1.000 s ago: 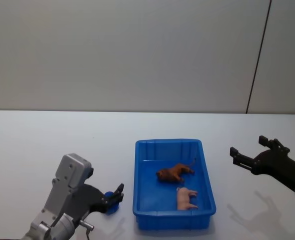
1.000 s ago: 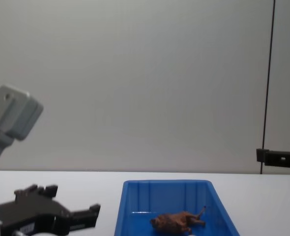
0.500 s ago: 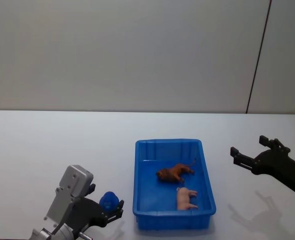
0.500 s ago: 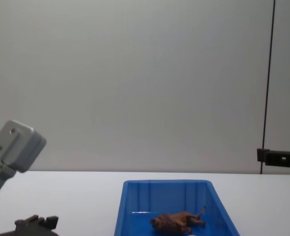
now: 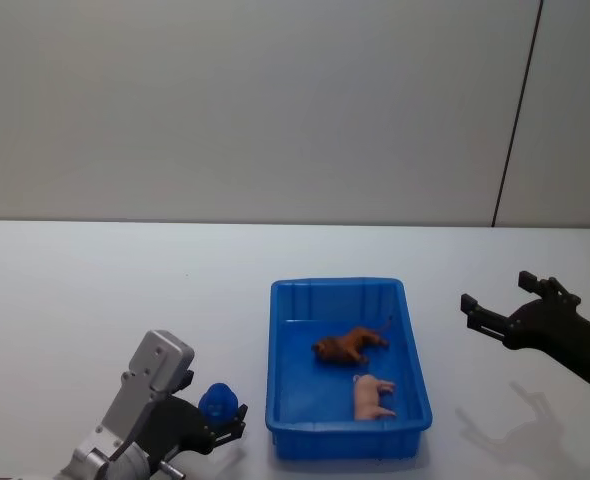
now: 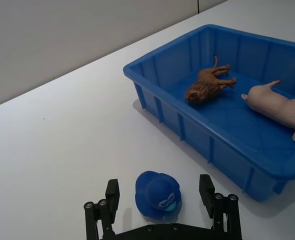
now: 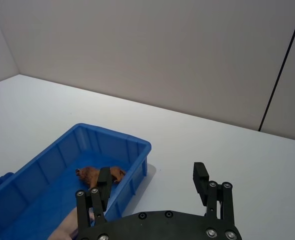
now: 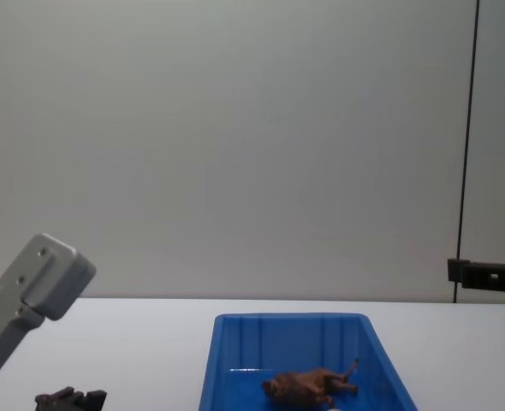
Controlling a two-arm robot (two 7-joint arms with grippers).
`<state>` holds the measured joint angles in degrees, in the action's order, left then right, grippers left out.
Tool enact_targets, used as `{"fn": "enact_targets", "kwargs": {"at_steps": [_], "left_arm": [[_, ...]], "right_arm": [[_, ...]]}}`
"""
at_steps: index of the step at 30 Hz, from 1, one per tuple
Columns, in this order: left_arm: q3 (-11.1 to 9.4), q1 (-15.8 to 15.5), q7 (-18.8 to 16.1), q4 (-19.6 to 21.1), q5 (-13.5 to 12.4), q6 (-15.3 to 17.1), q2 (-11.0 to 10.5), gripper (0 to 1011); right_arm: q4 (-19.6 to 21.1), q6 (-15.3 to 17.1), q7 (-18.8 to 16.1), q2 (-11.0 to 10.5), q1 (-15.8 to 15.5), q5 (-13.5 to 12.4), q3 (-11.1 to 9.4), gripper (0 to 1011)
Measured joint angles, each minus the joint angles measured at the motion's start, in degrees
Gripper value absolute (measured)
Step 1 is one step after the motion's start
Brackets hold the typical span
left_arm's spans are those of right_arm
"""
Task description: Pick up the two dolls from the table and place them into the box.
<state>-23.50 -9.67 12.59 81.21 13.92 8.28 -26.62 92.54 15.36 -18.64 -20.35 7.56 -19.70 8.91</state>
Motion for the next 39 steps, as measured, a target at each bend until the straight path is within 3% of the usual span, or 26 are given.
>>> {"fn": "enact_targets", "kwargs": {"at_steps": [9,25,39], "left_arm": [[-0.06,-2.45,2.13,-4.17,-1.87,-0.72,1.55,981],[-0.23,-4.97,4.89,-8.4,-3.94,-0.66,3.15,543],[0.67,-5.31,4.43,-6.26,-5.01,-0.55,2.63,418]], "right_arm": [[0.0,0.0,0.0,0.0,0.0,0.0,0.0,1001],[-0.01,0.0,0.0,0.0,0.0,0.0,0.0,1001],[-0.01,0.01,0.0,0.0,0.0,0.0,0.0,1001]]}}
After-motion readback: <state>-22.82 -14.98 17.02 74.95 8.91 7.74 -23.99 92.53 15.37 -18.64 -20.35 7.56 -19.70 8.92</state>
